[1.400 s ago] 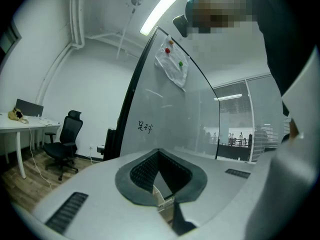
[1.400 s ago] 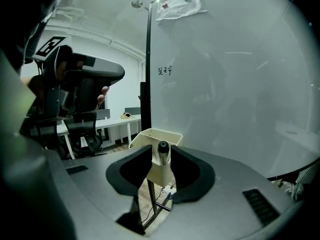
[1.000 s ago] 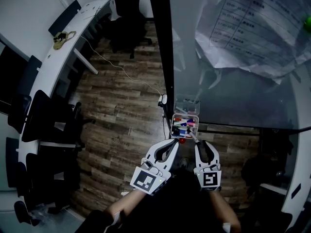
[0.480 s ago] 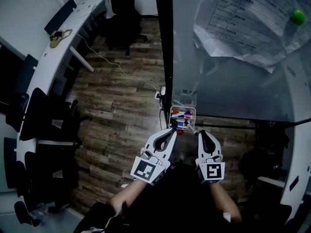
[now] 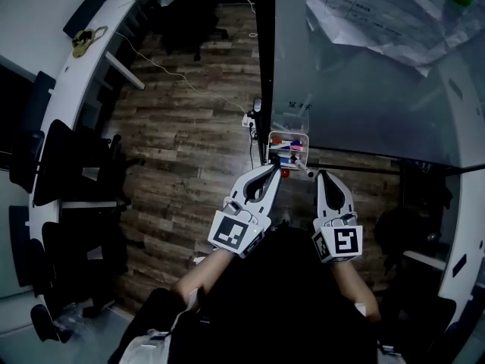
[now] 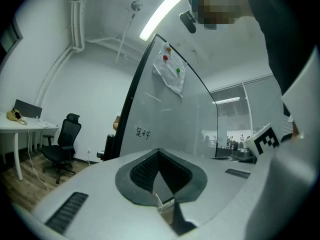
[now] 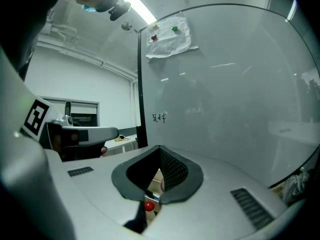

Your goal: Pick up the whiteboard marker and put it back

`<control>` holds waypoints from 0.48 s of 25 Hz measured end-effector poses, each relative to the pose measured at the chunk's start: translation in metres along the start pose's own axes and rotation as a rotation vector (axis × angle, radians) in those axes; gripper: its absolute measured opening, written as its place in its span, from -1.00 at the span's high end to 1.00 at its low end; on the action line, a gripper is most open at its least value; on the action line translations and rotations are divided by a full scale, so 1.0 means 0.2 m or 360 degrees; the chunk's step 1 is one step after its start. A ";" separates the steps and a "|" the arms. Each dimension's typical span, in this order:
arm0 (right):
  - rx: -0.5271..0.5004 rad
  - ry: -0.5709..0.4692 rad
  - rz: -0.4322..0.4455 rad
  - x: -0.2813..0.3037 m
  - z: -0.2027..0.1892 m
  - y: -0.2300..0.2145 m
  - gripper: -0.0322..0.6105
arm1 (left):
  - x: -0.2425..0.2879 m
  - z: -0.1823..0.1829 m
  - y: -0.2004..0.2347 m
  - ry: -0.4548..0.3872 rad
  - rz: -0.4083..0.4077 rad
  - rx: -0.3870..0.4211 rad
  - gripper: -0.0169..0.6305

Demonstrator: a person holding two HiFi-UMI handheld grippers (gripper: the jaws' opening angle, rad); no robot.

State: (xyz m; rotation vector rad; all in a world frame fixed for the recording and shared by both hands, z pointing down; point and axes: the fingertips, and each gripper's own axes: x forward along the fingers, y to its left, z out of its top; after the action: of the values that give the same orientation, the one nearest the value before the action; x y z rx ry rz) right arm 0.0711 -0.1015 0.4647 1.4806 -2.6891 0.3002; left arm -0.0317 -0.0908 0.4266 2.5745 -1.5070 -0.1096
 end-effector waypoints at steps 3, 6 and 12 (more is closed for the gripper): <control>0.0025 -0.0017 -0.0007 -0.02 0.01 0.00 0.86 | 0.00 0.00 -0.02 -0.0004 -0.0009 -0.0007 0.93; -0.0007 -0.0030 0.0007 -0.03 0.03 0.01 0.86 | -0.01 0.00 -0.02 -0.0011 -0.0009 -0.0014 0.93; -0.0027 -0.0026 0.0010 -0.04 0.03 0.04 0.86 | -0.02 -0.01 -0.01 -0.0010 -0.0004 -0.0007 0.93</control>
State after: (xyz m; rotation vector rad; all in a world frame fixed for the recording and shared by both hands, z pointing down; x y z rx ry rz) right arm 0.0689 -0.0925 0.4577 1.4771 -2.7023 0.2657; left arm -0.0303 -0.0865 0.4284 2.5755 -1.5036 -0.1207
